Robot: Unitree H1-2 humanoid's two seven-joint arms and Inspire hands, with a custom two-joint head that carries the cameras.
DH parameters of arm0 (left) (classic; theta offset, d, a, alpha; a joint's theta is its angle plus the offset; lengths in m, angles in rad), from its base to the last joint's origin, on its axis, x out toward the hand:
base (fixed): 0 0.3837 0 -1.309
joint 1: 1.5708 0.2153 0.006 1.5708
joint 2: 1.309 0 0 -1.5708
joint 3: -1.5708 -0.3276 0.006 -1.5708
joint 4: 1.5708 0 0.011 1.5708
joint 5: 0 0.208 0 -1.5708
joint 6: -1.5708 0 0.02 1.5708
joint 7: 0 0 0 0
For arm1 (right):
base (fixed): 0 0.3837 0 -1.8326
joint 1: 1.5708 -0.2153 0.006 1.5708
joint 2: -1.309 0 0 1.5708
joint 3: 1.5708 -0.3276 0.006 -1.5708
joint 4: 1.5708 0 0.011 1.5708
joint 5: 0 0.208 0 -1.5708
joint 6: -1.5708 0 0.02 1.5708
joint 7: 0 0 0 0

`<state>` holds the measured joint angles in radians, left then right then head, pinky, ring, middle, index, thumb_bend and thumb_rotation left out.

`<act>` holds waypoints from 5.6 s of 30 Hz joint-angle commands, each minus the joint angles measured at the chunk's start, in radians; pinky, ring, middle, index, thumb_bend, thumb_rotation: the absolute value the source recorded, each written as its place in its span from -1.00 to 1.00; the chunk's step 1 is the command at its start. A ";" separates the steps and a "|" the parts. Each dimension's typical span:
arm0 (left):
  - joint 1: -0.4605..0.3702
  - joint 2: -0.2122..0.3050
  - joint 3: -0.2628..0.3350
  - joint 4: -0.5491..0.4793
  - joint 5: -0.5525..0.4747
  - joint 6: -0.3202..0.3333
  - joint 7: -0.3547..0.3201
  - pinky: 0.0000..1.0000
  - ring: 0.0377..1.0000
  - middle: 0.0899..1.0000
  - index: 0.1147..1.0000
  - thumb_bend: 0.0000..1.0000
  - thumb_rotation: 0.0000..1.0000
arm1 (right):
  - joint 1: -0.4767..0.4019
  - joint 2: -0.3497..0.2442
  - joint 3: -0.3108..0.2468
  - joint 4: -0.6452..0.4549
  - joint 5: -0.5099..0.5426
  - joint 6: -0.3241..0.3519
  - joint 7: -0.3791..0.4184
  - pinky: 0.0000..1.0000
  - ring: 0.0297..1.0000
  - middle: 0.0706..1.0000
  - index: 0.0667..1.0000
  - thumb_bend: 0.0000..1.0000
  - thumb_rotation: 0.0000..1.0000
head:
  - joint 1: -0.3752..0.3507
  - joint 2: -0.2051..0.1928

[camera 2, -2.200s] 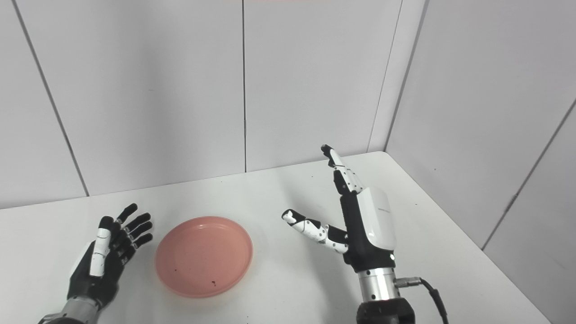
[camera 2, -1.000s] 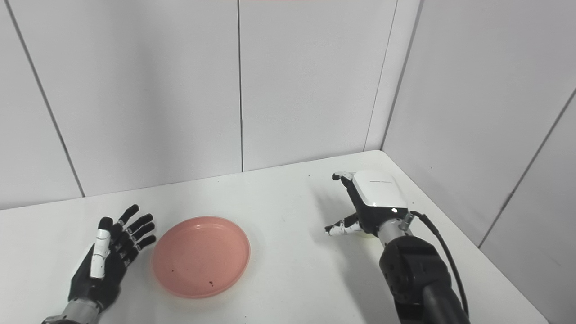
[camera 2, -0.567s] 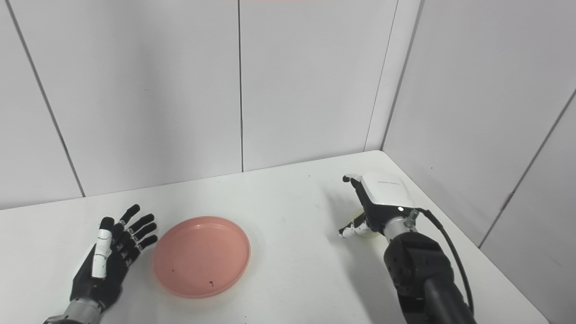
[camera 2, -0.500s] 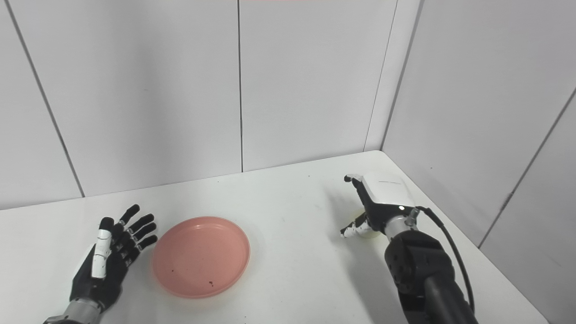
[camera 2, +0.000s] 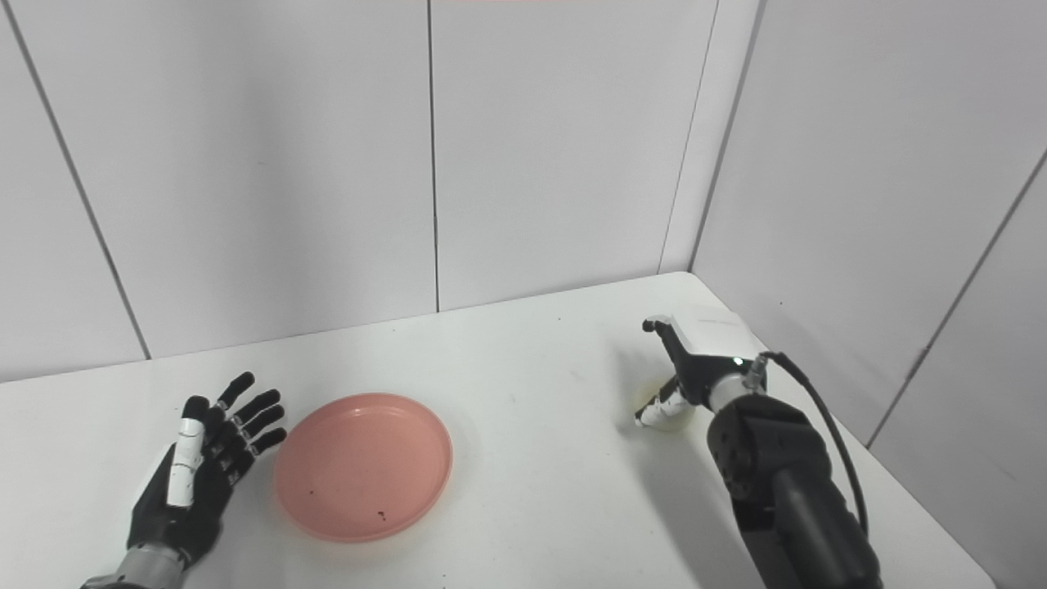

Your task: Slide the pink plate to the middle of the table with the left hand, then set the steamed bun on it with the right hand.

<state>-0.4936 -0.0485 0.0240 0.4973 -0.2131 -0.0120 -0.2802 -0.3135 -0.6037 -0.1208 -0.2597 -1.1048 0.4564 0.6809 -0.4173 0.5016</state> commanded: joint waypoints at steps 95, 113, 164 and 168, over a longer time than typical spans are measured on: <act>0.018 -0.008 -0.026 -0.025 0.001 0.038 0.010 0.62 0.70 0.64 0.78 0.61 0.81 | -0.066 -0.166 0.180 0.377 0.302 0.013 -0.230 -0.50 -0.41 -0.25 -0.05 0.05 -1.00 | 0.018 0.027; 0.009 -0.019 -0.026 0.002 -0.001 0.019 0.007 0.60 0.68 0.63 0.78 0.61 0.79 | -0.136 -0.181 0.186 0.079 0.277 -0.009 -0.192 -0.35 -0.22 -0.14 -0.10 0.06 -1.00 | 0.056 0.021; -0.025 -0.162 -0.093 0.147 0.202 -0.156 0.250 0.45 0.66 0.67 0.71 0.71 0.86 | -0.320 0.008 0.316 0.010 0.404 -0.210 -0.143 -0.29 -0.18 -0.12 -0.10 0.06 -1.00 | 0.405 -0.016; -0.025 -0.160 -0.099 0.146 0.199 -0.153 0.243 0.45 0.67 0.67 0.71 0.69 0.86 | -0.329 0.047 0.340 0.014 0.396 -0.222 -0.142 -0.30 -0.21 -0.13 -0.09 0.06 -1.00 | 0.404 -0.020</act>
<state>-0.5332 -0.1992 -0.0708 0.6366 -0.0145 -0.1847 -0.0314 -0.5873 -0.5614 0.2195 -0.2193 -0.6968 0.2318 0.5460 -0.0153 0.4817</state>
